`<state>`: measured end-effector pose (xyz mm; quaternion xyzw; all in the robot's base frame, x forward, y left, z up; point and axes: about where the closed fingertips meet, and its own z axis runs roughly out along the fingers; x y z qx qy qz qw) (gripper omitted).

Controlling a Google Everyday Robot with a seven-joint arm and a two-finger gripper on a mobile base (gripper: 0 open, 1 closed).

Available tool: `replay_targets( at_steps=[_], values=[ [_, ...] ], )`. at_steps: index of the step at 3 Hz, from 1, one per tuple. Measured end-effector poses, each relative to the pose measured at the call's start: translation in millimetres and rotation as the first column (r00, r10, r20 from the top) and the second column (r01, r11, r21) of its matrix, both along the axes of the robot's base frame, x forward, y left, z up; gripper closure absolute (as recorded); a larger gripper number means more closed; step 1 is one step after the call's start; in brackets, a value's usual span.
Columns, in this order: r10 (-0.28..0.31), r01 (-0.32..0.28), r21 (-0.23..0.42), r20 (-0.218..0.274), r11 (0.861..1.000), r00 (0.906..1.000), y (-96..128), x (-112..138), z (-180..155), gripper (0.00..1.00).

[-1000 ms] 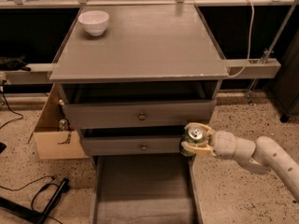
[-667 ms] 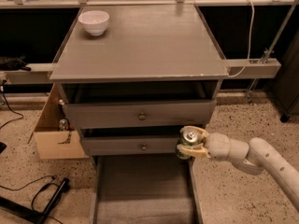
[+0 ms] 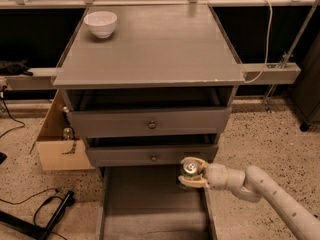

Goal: Place green can into bottom drawer

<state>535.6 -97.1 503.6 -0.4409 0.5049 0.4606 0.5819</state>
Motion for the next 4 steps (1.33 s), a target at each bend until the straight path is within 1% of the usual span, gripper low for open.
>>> replay_targets(
  at_steps=[1,2,3,4],
  values=[
    [0.021,-0.021,-0.027,-0.01,0.999,0.9997,0,-13,-57,1.0],
    [0.023,-0.025,-0.027,-0.069,0.999,0.9973,2,-28,-102,1.0],
    [0.023,-0.025,-0.027,-0.069,0.999,0.9973,2,-28,-102,1.0],
    [0.07,-0.071,-0.017,-0.051,0.997,0.9963,28,-27,-123,1.0]
  ],
)
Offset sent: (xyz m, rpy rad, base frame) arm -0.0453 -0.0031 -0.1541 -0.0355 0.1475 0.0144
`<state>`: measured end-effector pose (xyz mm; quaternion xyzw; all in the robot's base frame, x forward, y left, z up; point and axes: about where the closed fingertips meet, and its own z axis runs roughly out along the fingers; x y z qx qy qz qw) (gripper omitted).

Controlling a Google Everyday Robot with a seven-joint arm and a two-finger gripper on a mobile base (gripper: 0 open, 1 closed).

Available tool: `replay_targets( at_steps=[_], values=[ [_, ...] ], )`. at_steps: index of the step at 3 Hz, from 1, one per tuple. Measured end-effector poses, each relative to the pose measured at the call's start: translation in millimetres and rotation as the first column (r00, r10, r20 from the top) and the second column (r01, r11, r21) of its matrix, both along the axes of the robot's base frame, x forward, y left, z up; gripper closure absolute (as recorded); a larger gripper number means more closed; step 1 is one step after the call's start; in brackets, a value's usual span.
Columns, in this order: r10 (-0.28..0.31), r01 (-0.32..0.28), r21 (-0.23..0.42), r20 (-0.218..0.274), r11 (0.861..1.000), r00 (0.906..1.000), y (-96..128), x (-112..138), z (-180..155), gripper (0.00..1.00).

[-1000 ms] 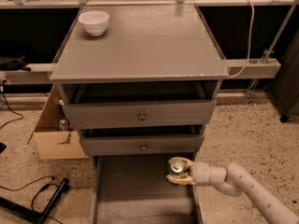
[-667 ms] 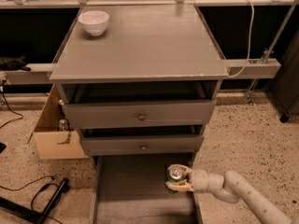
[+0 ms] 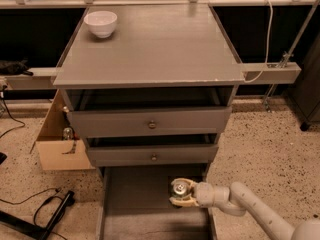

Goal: Place green can into bottom drawer

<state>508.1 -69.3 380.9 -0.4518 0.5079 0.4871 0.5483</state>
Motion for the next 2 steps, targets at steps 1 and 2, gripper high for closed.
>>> replay_targets(
  at_steps=[1,2],
  values=[
    [0.142,-0.139,-0.059,0.056,0.989,0.9883,48.7,-6.3,-122.6,1.0],
    [0.142,-0.139,-0.059,0.056,0.989,0.9883,48.7,-6.3,-122.7,1.0]
  ],
)
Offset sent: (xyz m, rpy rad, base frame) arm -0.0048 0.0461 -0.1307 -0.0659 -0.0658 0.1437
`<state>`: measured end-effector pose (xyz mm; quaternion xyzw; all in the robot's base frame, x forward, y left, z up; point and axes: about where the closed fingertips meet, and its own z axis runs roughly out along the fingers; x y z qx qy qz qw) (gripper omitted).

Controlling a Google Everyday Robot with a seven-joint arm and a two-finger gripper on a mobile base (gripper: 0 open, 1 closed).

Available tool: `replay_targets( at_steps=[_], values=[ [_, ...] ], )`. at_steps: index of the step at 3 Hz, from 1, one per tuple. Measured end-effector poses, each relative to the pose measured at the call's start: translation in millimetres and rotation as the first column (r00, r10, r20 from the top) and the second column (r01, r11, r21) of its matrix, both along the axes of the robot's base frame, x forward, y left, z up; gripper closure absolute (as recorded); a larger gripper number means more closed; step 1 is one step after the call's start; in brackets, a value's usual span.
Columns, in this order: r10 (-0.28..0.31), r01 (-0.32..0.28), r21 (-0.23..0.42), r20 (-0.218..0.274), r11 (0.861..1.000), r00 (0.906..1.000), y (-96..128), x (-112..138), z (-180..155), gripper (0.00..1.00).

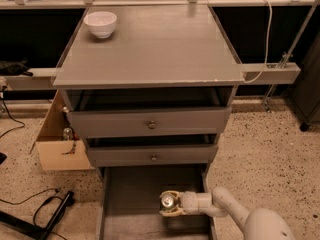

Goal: Place green can into bottom drawer

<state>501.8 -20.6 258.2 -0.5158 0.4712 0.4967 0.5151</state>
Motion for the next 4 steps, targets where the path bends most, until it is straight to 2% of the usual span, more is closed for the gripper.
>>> replay_targets(
  at_steps=[1,2,3,4],
  values=[
    [0.0,0.0,0.0,0.0,1.0,1.0,0.1,0.0,0.0,0.84],
    [0.0,0.0,0.0,0.0,1.0,1.0,0.1,0.0,0.0,0.6],
    [0.0,0.0,0.0,0.0,1.0,1.0,0.1,0.0,0.0,0.29],
    [0.0,0.0,0.0,0.0,1.0,1.0,0.1,0.0,0.0,0.06]
  ],
)
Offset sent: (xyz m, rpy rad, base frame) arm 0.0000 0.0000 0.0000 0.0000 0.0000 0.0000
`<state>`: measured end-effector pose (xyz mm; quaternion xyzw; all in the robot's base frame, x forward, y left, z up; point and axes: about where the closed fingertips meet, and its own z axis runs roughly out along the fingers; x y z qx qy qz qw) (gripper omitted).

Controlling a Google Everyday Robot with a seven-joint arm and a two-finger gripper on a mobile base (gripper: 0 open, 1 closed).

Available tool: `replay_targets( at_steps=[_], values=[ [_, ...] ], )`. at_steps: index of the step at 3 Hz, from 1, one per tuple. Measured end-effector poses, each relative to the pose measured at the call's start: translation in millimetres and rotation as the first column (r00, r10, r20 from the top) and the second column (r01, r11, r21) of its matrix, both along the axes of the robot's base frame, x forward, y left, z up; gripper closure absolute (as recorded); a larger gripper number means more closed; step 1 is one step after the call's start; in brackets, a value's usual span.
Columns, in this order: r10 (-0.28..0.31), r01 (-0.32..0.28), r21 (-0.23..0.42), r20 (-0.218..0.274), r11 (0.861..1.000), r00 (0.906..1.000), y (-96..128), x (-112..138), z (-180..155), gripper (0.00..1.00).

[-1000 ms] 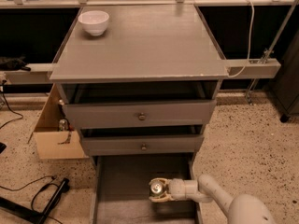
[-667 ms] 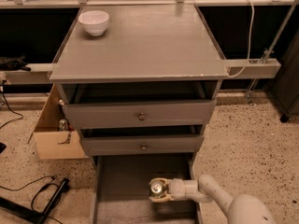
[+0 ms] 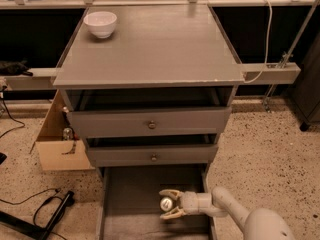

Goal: Place green can into bottom drawer

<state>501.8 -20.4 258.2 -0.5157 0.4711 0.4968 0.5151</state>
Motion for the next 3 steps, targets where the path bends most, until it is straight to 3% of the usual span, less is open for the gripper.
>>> replay_targets(
  at_steps=[1,3],
  values=[
    [0.0,0.0,0.0,0.0,1.0,1.0,0.0,0.0,0.0,0.0],
    [0.0,0.0,0.0,0.0,1.0,1.0,0.0,0.0,0.0,0.0]
  ],
)
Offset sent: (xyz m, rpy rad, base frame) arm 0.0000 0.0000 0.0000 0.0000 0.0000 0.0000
